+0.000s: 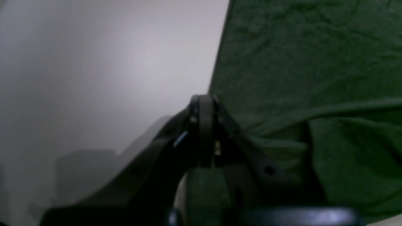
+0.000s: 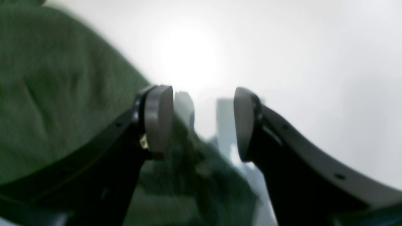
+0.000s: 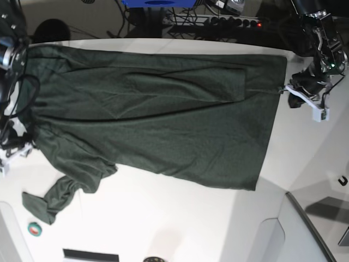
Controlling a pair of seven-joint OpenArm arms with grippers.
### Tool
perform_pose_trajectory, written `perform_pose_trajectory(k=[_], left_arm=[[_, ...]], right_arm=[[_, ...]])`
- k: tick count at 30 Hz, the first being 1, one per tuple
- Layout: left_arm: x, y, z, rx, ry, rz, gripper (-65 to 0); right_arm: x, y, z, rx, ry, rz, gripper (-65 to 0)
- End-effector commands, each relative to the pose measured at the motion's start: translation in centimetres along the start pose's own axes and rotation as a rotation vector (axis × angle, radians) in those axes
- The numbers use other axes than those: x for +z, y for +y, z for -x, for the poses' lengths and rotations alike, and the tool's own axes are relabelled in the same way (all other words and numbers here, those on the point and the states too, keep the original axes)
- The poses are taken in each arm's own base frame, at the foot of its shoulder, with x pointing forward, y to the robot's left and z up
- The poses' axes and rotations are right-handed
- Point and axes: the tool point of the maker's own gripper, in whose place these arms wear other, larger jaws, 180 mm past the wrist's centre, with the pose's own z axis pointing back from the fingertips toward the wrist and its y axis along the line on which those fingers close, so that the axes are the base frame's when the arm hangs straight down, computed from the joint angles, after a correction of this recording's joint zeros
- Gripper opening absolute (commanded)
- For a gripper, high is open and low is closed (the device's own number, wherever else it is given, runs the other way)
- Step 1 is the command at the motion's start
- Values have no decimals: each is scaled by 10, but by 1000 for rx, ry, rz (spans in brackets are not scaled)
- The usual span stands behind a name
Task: Layout the t-shirt on the table in an organized manner, then fold the t-shirt properly
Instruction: 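Slide the left gripper along the shirt edge toward the hem corner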
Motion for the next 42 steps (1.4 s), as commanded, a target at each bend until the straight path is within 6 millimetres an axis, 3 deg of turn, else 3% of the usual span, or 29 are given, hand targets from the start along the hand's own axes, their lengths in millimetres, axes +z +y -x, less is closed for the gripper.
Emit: perform_pose_trajectory(k=[1, 9, 16, 23, 26, 28, 31, 33, 39, 42], left_arm=[[3, 7, -13, -11, -36, -4, -650], [-11, 34, -3, 39, 30, -33, -650], [-20, 31, -38, 40, -33, -25, -650], [-40, 35, -63, 104, -50, -12, -372], [-48, 35, -74, 131, -57, -3, -332], [-52, 33, -81, 145, -65, 5, -327], [-59, 29, -95, 173, -80, 21, -326], [-65, 26, -102, 196, -82, 35, -326], [-100, -25, -94, 100, 47, 132, -326], [-108, -34, -102, 111, 30, 146, -326]], right_arm=[[3, -4, -20, -6, -46, -1, -351], [1, 21, -11, 51, -29, -121, -350], [0, 21, -11, 50, -29, -119, -357], [-3, 21, 0, 36, -4, -123, -356], [-3, 21, 0, 36, -4, -123, -365], [-3, 21, 0, 36, -6, -123, -440], [-3, 21, 0, 36, -6, -123, -650], [-3, 20, -1, 36, -6, -121, -632], [-1, 18, -5, 33, -17, -123, -648], [-1, 17, -5, 32, -18, -122, -648]])
